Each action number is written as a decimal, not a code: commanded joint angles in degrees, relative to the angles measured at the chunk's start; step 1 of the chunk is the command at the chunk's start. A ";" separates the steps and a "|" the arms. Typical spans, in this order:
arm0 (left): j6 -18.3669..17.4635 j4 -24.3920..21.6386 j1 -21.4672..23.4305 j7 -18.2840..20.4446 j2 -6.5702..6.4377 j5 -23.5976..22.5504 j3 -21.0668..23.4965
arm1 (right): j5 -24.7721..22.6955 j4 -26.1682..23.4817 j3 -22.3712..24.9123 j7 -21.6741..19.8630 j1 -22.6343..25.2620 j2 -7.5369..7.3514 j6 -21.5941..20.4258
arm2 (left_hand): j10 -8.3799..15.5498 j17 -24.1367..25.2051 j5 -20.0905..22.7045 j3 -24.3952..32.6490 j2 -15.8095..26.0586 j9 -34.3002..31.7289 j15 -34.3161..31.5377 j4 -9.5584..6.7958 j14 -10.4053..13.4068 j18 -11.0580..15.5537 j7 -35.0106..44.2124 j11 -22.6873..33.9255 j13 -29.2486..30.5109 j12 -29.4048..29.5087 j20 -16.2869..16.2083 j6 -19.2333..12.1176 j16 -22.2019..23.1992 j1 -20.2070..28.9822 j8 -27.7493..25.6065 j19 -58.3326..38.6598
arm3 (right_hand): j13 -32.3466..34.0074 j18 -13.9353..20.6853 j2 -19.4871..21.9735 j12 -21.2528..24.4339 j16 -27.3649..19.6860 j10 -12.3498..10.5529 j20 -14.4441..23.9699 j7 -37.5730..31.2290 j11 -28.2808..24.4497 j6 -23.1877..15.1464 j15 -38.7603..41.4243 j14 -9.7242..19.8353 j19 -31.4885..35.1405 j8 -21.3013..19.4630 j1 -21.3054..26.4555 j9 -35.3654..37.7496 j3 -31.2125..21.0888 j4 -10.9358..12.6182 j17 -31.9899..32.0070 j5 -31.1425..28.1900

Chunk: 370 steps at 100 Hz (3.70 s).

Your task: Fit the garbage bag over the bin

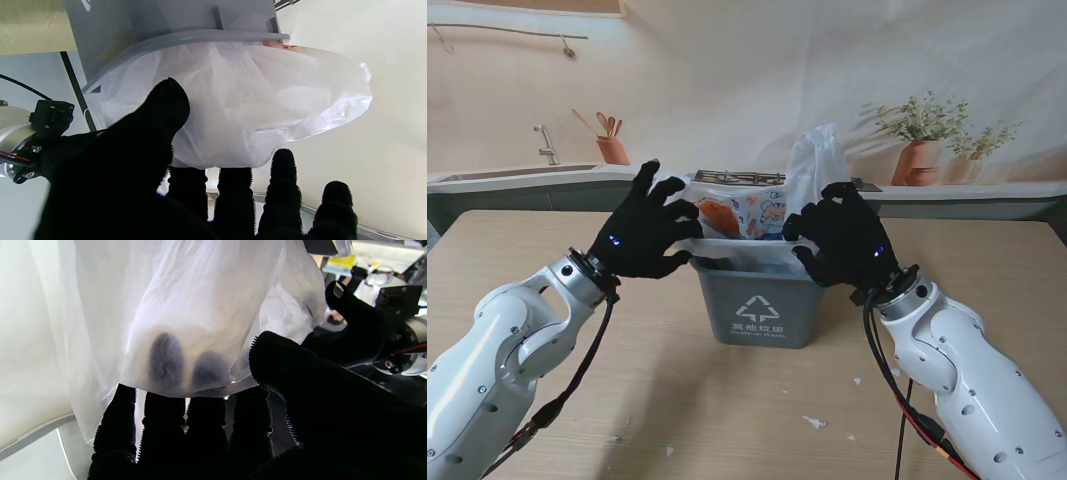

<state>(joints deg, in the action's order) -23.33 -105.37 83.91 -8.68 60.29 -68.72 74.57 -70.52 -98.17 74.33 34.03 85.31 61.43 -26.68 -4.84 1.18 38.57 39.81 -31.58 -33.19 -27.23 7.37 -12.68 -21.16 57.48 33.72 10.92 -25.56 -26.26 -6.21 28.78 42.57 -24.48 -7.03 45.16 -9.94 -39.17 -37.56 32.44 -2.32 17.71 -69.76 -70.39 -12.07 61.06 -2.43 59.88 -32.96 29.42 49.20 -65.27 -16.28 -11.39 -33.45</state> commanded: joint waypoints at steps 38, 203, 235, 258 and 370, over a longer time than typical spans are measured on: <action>-3.70 0.67 3.70 -3.06 -0.60 -2.05 1.57 | -4.57 -8.62 4.54 -7.29 8.50 -1.26 4.00 | 0.96 -1.26 1.89 0.78 1.11 -3.46 -2.64 1.97 1.76 -2.32 3.90 0.81 3.21 0.26 1.01 -0.27 -0.67 1.71 -1.23 1.28 | -3.79 -0.47 2.51 -3.83 0.29 -2.68 -0.30 10.39 1.36 -0.80 -0.06 -0.45 -1.19 6.97 -5.90 -7.53 2.62 1.82 2.31 4.14; -1.91 6.28 8.31 -7.93 -1.18 -4.61 2.49 | 9.80 -0.36 11.63 -10.01 16.84 1.09 -1.36 | 0.15 -1.05 3.06 1.74 -1.08 -1.19 -4.29 2.12 0.92 -2.52 3.39 2.55 3.37 -1.54 0.89 -0.42 0.56 1.18 1.59 0.72 | -5.77 -1.47 17.48 7.94 -2.28 1.57 -1.44 13.15 10.86 -4.40 -7.05 -3.30 -2.69 4.79 -12.48 -9.73 20.72 7.84 3.61 -17.50; -0.83 8.15 7.23 -6.90 -1.16 -3.78 1.99 | 12.64 2.00 11.24 -12.16 16.04 1.27 -1.54 | -0.39 -1.82 3.08 1.87 -1.14 -0.58 -4.43 2.18 0.69 -2.48 3.66 2.42 3.40 -1.49 0.47 -0.29 0.77 1.20 1.95 0.18 | -6.38 -1.82 17.56 8.82 -2.91 1.79 -2.08 13.66 12.30 -2.64 -8.52 -3.41 -3.97 5.75 -12.99 -10.21 20.58 7.98 4.34 -15.60; -0.26 8.88 6.72 -5.85 -1.13 -3.15 1.70 | 17.98 3.22 11.36 -14.90 15.99 1.87 -1.99 | -1.46 -2.54 3.08 1.96 -1.17 0.15 -4.45 2.22 0.25 -2.56 3.75 1.05 3.52 -0.67 -0.48 -0.32 0.86 1.14 2.08 -0.78 | -8.44 -1.91 17.72 9.89 -3.08 2.59 -2.69 15.77 13.46 0.79 -9.45 -3.55 -6.39 3.76 -14.79 -13.01 20.18 10.25 5.22 -11.28; 0.14 9.99 5.65 -7.31 -1.01 -2.80 0.21 | 58.71 -6.54 12.55 -22.43 22.90 6.09 1.00 | -1.15 -2.21 3.10 2.04 -1.35 0.55 -4.37 2.22 0.24 -2.54 3.87 1.22 3.63 -0.25 -1.35 -0.51 1.01 1.07 2.08 -0.64 | -21.58 -3.61 18.52 14.97 -7.90 4.15 2.32 33.29 22.80 -0.05 -21.50 -4.11 -22.42 9.80 -19.44 -30.38 29.05 12.47 7.08 15.49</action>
<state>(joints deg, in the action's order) -23.46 -95.52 89.48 -16.64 59.34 -71.61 74.86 -7.59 -104.61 86.90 11.20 107.23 66.95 -24.93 -3.66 -1.20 39.48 40.57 -31.84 -33.91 -31.02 7.43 -11.12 -21.85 58.40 35.82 14.37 -26.83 -26.34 -6.33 28.95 42.51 -22.39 -7.11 25.59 -13.37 -21.79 -23.61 25.89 1.87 18.25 -38.68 -50.05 -11.99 42.21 -6.76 40.40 -24.80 11.91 20.98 -38.03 -7.24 -4.86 -19.91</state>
